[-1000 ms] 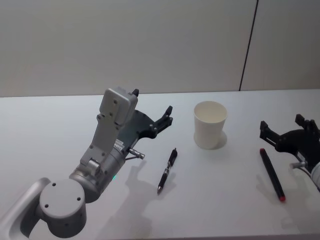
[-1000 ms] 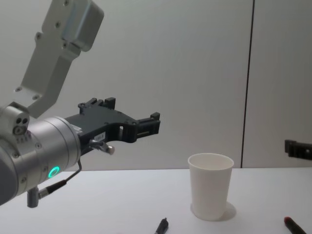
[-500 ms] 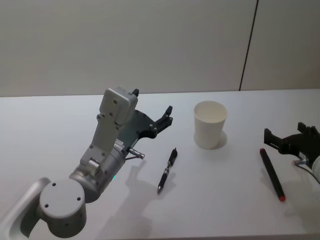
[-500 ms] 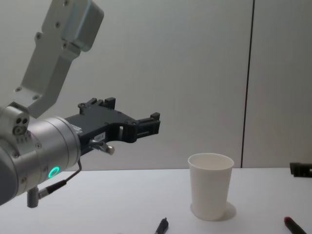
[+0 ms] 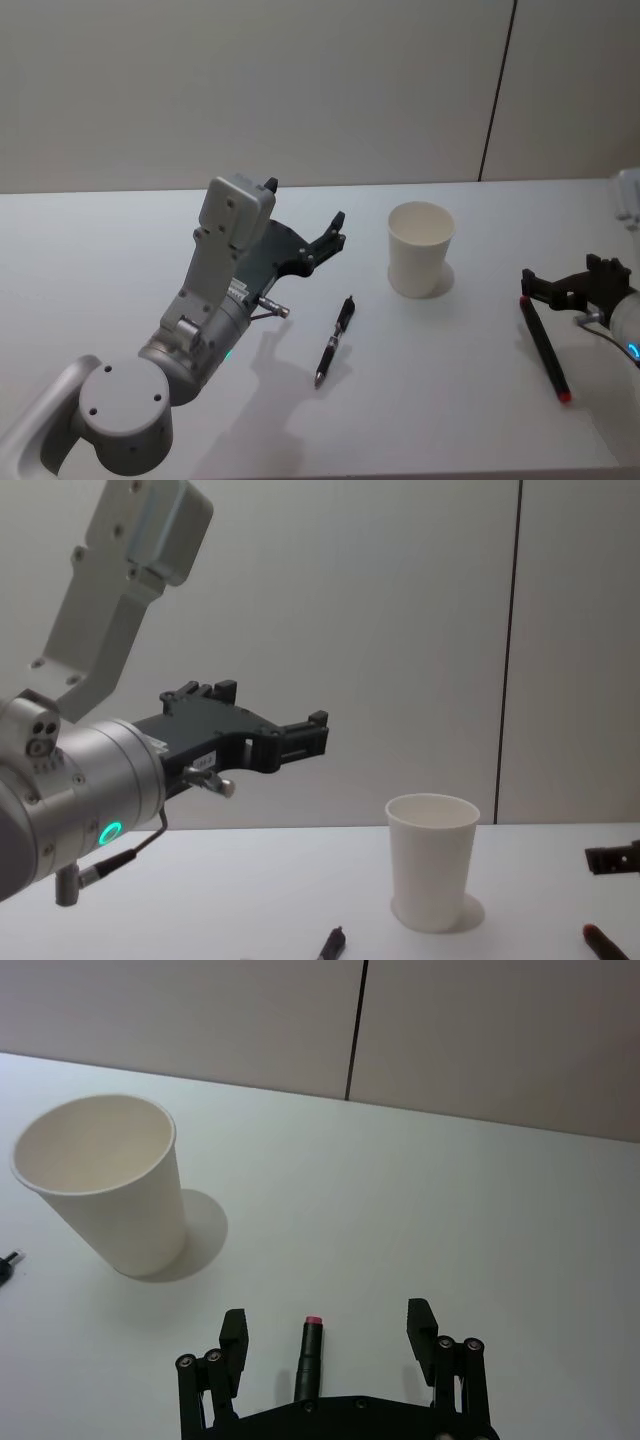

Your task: Place the pen into the pen holder.

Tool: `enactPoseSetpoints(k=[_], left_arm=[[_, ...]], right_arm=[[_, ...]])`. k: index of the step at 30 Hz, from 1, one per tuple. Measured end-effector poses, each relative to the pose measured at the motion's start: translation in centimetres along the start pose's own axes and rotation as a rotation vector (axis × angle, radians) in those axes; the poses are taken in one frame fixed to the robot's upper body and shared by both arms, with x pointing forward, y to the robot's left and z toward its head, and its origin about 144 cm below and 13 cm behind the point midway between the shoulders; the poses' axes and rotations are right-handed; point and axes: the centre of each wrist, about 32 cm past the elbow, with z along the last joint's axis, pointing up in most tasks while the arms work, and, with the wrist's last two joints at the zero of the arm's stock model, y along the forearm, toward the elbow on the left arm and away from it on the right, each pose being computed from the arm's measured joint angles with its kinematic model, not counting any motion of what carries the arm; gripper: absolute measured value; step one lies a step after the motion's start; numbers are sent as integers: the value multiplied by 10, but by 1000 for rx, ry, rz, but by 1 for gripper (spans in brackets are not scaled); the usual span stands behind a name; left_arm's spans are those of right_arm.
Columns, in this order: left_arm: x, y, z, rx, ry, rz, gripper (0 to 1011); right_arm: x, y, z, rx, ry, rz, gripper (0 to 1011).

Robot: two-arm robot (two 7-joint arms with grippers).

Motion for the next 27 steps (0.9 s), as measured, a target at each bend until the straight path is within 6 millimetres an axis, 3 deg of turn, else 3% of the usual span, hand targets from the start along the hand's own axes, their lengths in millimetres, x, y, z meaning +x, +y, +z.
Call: enactPoseSetpoints(k=[27], left_arm=[[0, 0, 0, 0, 0, 0, 1000]], right_arm=[[-6, 41, 15, -188, -5, 3, 1001]])
